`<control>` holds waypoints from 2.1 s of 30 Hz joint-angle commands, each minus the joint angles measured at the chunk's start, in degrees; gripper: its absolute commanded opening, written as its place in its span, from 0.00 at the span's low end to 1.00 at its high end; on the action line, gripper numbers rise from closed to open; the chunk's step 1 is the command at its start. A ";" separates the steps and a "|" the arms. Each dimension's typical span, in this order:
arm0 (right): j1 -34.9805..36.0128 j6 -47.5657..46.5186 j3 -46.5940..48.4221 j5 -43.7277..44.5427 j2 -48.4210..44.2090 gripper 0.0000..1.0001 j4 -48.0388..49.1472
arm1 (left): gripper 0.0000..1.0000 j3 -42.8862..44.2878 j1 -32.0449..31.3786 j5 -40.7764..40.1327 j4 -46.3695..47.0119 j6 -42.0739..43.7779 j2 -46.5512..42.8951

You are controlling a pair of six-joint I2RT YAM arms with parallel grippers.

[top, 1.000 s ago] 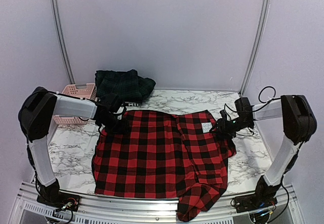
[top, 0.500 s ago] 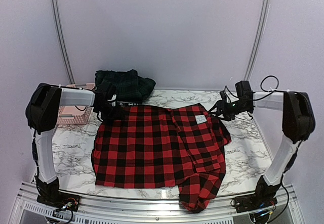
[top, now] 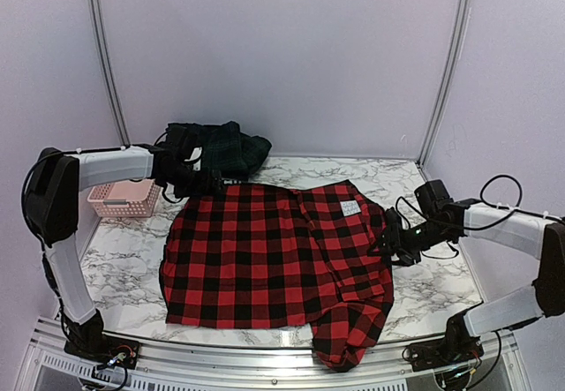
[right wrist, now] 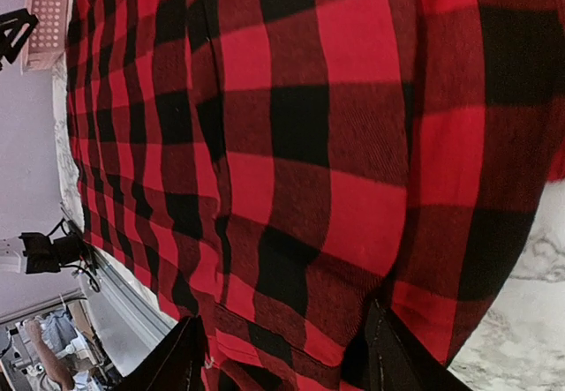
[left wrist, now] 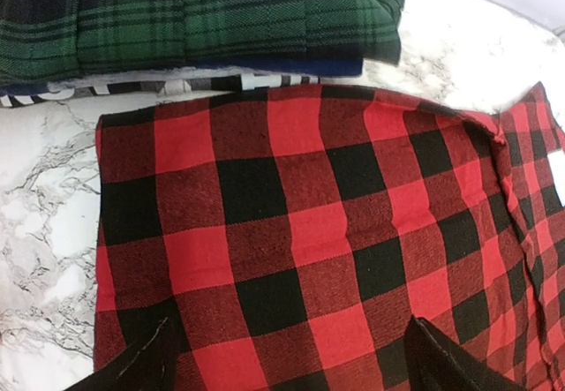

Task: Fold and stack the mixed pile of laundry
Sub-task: Adjust the flattened T-shirt at the center of the board.

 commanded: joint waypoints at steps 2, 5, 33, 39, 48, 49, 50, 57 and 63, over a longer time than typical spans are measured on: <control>2.12 1.16 -3.78 2.09 -2.62 0.58 -2.41 | 0.99 -1.22 -1.66 0.18 -1.39 0.52 -0.89; 2.65 0.38 -3.86 2.67 -1.44 0.57 -2.38 | 0.99 -1.47 -1.92 -0.76 -1.38 0.30 -1.33; 2.76 6.90 37.23 -10.53 25.80 0.00 15.63 | 0.99 -3.69 3.65 1.83 6.86 -1.79 -10.31; 3.14 7.91 77.32 -10.83 52.22 0.00 11.88 | 0.99 -4.42 3.86 2.87 6.80 0.72 -10.47; 0.97 -1.13 59.04 -6.37 40.69 0.59 5.40 | 0.99 -10.26 -0.22 10.58 6.06 7.62 -13.23; 0.17 -0.80 52.86 -6.89 37.10 0.59 6.61 | 0.99 -10.87 -1.76 10.68 5.09 8.97 -13.50; -0.41 -0.90 47.48 -7.31 33.73 0.59 7.04 | 0.99 -11.56 -3.14 10.71 3.89 10.03 -13.48; -0.75 -3.17 20.21 -7.47 21.98 0.56 9.06 | 0.86 -14.88 -7.02 8.66 -1.53 6.60 -6.84; -0.83 -3.61 14.51 -4.46 25.94 0.55 13.79 | 0.79 -12.42 -5.78 1.59 -3.49 4.40 2.02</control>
